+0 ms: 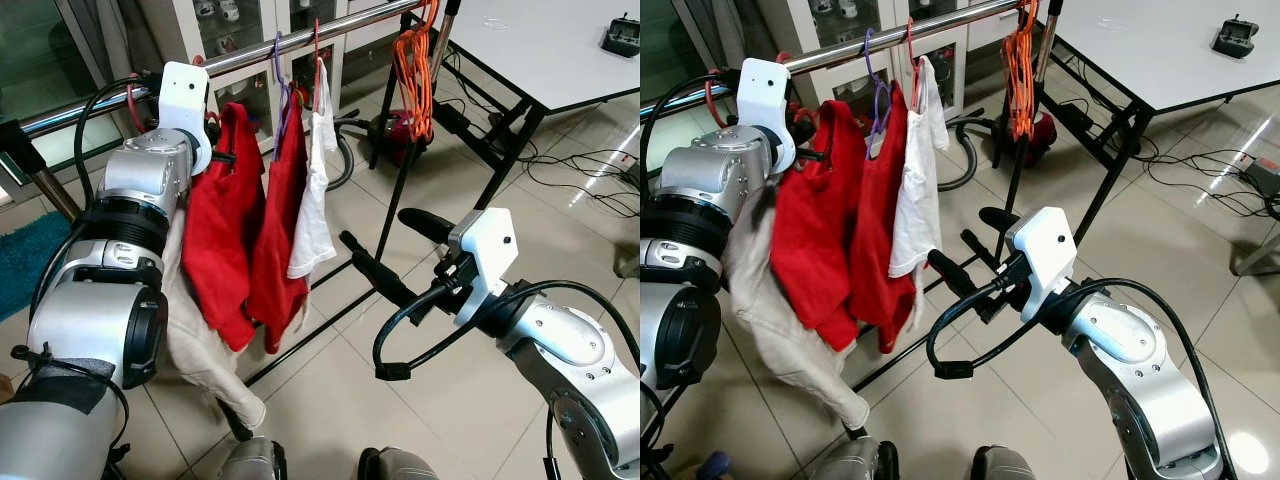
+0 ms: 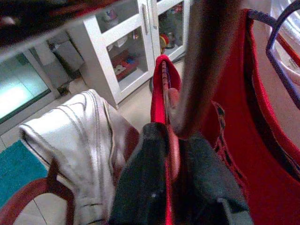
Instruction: Hang hanger
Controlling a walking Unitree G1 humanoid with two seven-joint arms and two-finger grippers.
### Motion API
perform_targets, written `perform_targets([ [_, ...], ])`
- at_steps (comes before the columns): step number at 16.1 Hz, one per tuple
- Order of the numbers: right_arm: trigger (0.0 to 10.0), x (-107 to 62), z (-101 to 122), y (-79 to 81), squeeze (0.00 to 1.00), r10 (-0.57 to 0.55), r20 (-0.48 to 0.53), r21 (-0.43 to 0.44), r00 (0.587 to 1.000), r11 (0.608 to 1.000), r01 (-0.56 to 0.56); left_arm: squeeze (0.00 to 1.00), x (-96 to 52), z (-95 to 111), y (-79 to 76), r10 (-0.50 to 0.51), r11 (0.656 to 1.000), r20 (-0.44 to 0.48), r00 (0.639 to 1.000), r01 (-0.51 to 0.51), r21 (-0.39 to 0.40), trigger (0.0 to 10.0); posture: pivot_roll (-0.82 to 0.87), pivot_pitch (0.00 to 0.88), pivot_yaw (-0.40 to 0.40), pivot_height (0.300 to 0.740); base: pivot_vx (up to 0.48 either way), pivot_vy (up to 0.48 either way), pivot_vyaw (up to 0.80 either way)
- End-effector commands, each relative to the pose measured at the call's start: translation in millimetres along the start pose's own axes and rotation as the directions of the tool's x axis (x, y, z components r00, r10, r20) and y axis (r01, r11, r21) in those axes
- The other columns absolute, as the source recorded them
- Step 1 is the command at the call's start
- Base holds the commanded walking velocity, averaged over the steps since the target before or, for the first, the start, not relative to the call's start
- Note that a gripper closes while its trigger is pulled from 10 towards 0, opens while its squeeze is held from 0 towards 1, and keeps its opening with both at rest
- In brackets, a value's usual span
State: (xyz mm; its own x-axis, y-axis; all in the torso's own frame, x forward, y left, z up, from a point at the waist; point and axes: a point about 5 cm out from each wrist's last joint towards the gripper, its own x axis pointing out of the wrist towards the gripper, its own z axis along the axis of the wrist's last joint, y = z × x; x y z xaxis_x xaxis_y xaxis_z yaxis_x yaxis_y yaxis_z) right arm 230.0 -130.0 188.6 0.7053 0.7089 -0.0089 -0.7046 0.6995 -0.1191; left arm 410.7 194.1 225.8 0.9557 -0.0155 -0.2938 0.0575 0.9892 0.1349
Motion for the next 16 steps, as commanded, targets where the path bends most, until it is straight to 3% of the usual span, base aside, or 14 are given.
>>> perform_targets([
  [1,10.0,0.0,2.8,0.9,0.0,0.006,0.011,-0.019,1.0,1.0,-0.005,0.0,-0.6,-11.9,6.8,0.019,1.0,-0.046,0.999,-0.019,-0.002,0.0,-0.03,0.06,0.033,0.74,0.0,0.0,0.0],
  [6,10.0,0.1,3.1,-0.1,0.0,-0.014,0.016,-0.023,1.0,1.0,0.015,0.0,-4.8,-3.8,10.1,0.028,1.0,0.033,0.999,-0.028,0.002,0.0,-0.03,0.063,0.04,0.74,0.0,0.0,0.0],
  [12,10.0,1.0,3.1,-2.4,0.0,-0.043,0.029,-0.022,0.999,0.999,0.043,0.0,-17.3,4.9,8.0,0.023,0.995,0.173,0.985,-0.007,-0.095,0.0,-0.02,0.073,0.045,0.74,0.0,0.0,0.0],
  [16,10.0,2.6,2.4,-1.8,0.0,-0.044,0.033,-0.02,0.998,0.999,0.044,0.0,-25.8,0.2,-5.1,-0.057,0.991,0.21,0.976,0.08,-0.103,0.0,-0.01,0.073,0.045,0.74,0.0,0.0,0.0],
])
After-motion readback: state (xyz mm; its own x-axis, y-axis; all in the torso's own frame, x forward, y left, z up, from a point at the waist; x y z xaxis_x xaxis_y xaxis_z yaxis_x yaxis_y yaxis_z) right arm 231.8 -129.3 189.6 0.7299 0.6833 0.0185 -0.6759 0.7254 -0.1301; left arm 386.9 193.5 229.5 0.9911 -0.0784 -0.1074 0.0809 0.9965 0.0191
